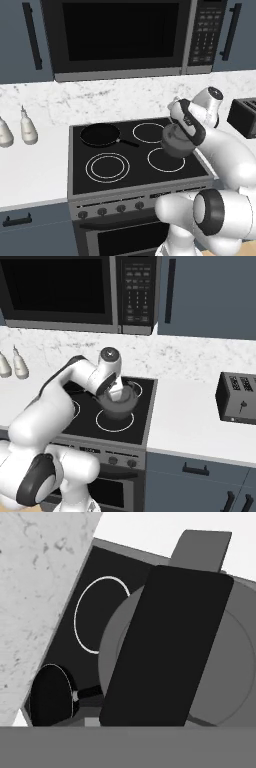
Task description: Pick the kettle from the counter and place it on a stove burner. Then turn the burner on.
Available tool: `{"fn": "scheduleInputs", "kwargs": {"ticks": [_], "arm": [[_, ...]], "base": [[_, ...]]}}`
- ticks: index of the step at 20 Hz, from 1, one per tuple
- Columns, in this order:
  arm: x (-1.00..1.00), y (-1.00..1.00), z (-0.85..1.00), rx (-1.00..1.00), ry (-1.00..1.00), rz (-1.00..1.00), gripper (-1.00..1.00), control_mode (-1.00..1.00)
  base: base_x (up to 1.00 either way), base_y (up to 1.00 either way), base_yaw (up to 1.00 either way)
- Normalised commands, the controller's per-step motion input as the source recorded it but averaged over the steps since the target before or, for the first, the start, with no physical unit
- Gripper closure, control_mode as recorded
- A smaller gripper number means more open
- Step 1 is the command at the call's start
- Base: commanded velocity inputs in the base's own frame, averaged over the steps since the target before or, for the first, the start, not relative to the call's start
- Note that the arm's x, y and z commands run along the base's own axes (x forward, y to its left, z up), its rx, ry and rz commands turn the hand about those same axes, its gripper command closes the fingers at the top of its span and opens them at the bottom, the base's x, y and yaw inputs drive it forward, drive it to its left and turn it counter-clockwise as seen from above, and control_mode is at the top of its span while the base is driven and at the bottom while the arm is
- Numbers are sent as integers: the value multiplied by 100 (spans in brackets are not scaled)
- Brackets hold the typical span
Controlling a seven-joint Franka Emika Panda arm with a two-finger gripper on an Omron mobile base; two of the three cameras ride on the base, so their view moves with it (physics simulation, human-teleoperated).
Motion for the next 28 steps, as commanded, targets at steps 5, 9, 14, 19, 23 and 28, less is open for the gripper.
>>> {"fn": "scheduleInputs", "kwargs": {"ticks": [5, 9, 14, 19, 23, 28], "arm": [[2, 30, -14, 4, 0, 0, 100, -100], [20, 71, -18, -5, 0, 0, 100, -100], [3, 13, -11, -7, 9, 0, 100, -100], [5, -17, -33, -16, 1, 0, 100, -100], [8, 3, -8, -4, 6, 0, 100, -100], [25, 5, -31, -1, 4, 0, 100, -100]], "base": [[0, 0, 0], [0, 0, 0], [0, 0, 0], [0, 0, 0], [0, 0, 0], [0, 0, 0]]}}
